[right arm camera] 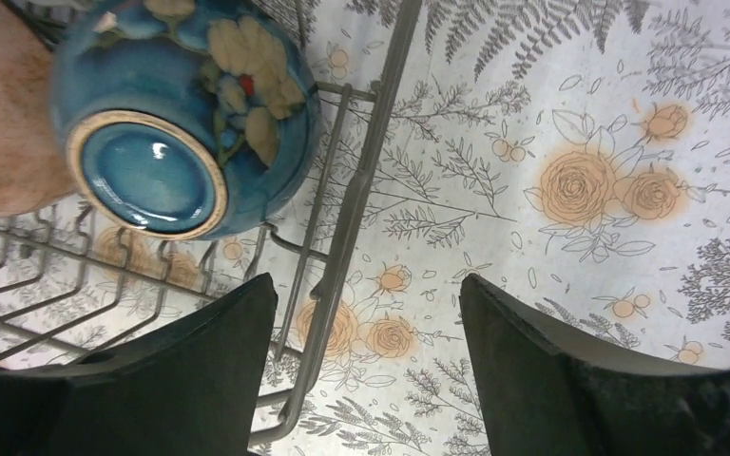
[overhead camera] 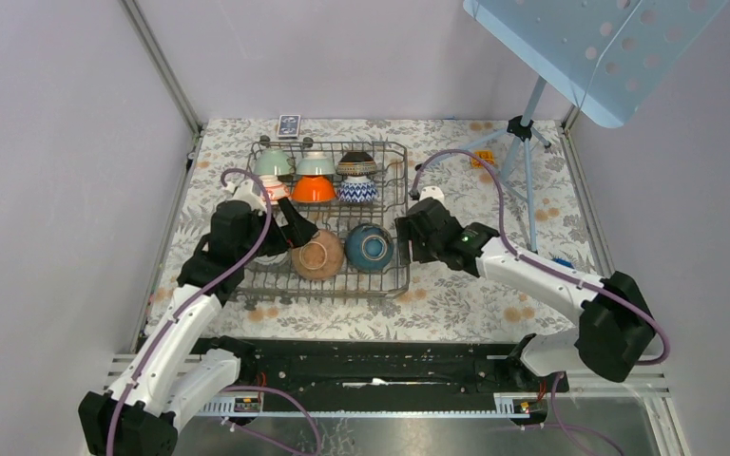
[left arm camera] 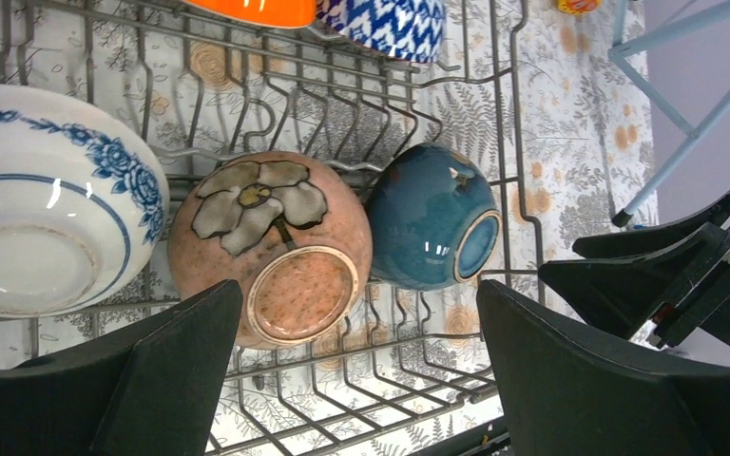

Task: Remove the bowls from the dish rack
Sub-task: Adjust the dish rack at the center of the board.

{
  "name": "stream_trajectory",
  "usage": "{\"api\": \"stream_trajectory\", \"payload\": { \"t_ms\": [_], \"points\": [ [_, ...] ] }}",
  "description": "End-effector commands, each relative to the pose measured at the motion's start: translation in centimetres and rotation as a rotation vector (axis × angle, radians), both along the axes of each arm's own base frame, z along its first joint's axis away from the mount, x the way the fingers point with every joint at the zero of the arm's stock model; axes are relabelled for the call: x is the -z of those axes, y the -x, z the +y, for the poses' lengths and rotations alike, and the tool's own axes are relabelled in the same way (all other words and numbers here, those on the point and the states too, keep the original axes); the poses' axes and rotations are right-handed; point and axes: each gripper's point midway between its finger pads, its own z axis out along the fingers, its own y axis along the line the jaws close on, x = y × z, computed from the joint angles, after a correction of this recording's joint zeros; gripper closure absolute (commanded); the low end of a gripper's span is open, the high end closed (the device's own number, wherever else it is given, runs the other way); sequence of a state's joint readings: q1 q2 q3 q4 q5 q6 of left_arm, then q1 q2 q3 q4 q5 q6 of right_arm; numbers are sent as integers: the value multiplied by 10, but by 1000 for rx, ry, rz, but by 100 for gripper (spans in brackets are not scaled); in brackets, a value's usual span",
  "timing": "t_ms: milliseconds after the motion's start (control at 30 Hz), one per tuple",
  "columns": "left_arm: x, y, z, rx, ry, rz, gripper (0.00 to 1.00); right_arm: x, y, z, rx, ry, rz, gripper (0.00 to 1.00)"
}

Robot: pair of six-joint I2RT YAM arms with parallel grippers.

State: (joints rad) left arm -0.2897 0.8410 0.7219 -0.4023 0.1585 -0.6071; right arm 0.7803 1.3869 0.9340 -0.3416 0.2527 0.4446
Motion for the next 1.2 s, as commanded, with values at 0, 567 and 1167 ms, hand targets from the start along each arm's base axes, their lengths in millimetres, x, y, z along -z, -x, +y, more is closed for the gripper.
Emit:
{"api": "stream_trajectory", "payload": {
  "t_ms": [0, 567, 1167],
  "points": [
    [-41, -6, -10, 57, 35, -103, 1, -48, 0, 3, -57, -45, -47, 21],
    [-50, -7, -43, 197, 173, -104, 1, -111, 14, 77, -392, -423, -201, 2],
    [-50, 13, 26, -170, 56, -92, 1, -29, -48, 27, 111, -241, -59, 29]
  ]
}}
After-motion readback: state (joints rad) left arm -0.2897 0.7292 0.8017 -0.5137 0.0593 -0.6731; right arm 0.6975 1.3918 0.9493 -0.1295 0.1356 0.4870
